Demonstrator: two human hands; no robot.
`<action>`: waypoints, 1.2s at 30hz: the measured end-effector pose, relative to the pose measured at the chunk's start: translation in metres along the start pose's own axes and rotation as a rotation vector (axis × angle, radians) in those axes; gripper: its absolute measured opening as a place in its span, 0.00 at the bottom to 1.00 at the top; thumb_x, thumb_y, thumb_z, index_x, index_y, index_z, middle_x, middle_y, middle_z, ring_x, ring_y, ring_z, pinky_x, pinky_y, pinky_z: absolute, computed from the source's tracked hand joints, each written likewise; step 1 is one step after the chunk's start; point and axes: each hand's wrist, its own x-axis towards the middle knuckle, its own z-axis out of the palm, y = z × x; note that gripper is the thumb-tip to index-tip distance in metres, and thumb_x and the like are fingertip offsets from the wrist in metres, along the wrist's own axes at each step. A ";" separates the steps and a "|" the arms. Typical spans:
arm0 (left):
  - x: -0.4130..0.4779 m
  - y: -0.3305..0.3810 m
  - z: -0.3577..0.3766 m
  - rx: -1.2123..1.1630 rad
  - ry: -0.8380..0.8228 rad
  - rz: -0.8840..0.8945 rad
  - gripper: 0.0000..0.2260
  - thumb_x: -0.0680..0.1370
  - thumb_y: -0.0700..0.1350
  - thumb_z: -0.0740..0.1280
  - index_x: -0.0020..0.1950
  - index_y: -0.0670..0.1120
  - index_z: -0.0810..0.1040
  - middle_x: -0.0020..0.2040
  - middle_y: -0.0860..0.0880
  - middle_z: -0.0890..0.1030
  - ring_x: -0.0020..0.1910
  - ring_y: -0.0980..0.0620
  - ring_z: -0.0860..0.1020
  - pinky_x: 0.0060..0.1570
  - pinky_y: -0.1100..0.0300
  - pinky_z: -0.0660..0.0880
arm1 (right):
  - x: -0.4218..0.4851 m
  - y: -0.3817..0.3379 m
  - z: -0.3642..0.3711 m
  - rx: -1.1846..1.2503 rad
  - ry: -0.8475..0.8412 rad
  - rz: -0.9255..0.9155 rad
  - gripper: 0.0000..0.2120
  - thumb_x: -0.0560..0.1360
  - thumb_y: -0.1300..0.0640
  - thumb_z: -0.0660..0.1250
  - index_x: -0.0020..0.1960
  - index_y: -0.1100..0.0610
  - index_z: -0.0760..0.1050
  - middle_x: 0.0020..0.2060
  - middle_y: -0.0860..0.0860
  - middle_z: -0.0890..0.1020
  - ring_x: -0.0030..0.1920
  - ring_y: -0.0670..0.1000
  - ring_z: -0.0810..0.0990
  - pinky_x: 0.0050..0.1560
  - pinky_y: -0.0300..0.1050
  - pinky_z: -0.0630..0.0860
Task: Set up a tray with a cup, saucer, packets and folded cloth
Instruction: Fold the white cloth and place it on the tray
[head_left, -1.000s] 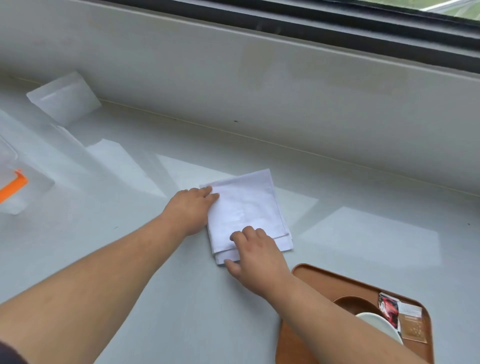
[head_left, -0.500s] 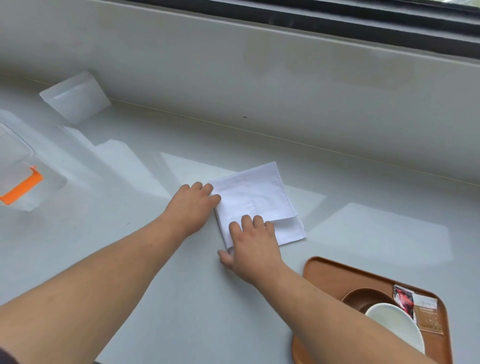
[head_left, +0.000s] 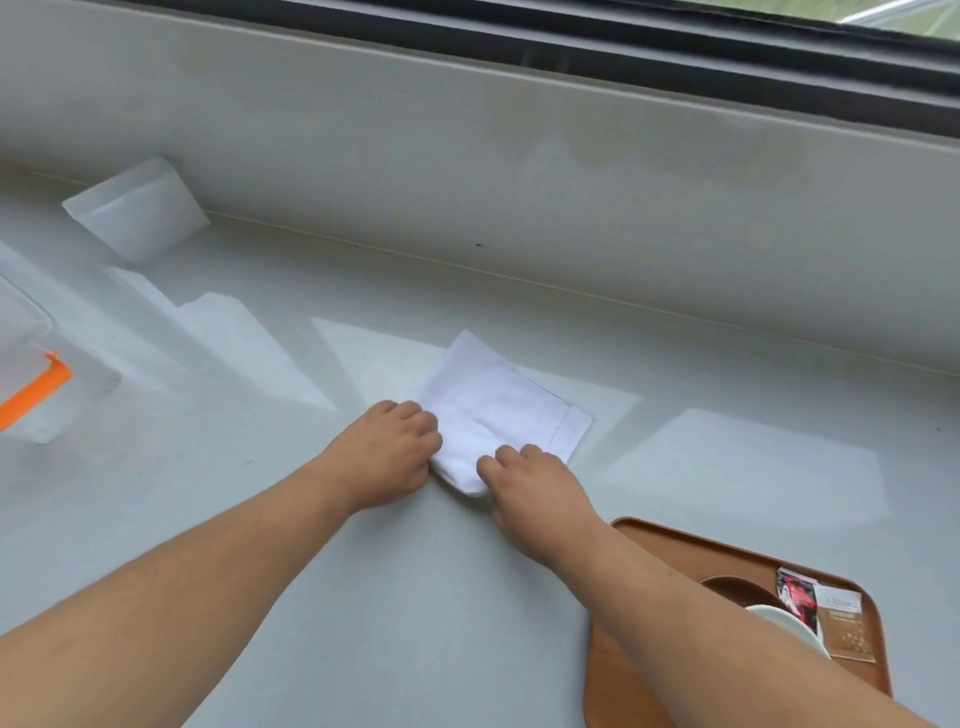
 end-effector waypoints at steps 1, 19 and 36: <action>-0.012 0.007 0.001 -0.027 0.018 0.013 0.11 0.74 0.47 0.60 0.45 0.46 0.81 0.50 0.47 0.83 0.50 0.43 0.80 0.49 0.48 0.77 | -0.007 0.006 -0.001 0.007 -0.017 -0.017 0.11 0.66 0.65 0.66 0.43 0.54 0.68 0.37 0.52 0.74 0.34 0.57 0.69 0.32 0.50 0.64; -0.040 0.070 -0.004 -0.256 -0.116 -0.260 0.10 0.77 0.49 0.59 0.46 0.48 0.79 0.41 0.53 0.81 0.42 0.48 0.79 0.67 0.54 0.69 | -0.068 0.047 0.005 0.058 -0.195 -0.007 0.37 0.69 0.35 0.60 0.74 0.49 0.63 0.69 0.46 0.70 0.73 0.52 0.64 0.78 0.61 0.55; 0.029 0.009 -0.011 -1.018 0.040 -0.912 0.20 0.78 0.52 0.72 0.34 0.48 0.64 0.31 0.51 0.66 0.30 0.50 0.65 0.32 0.55 0.60 | 0.011 0.109 -0.033 0.665 0.072 0.561 0.09 0.76 0.54 0.66 0.38 0.52 0.73 0.32 0.46 0.75 0.33 0.47 0.72 0.31 0.43 0.64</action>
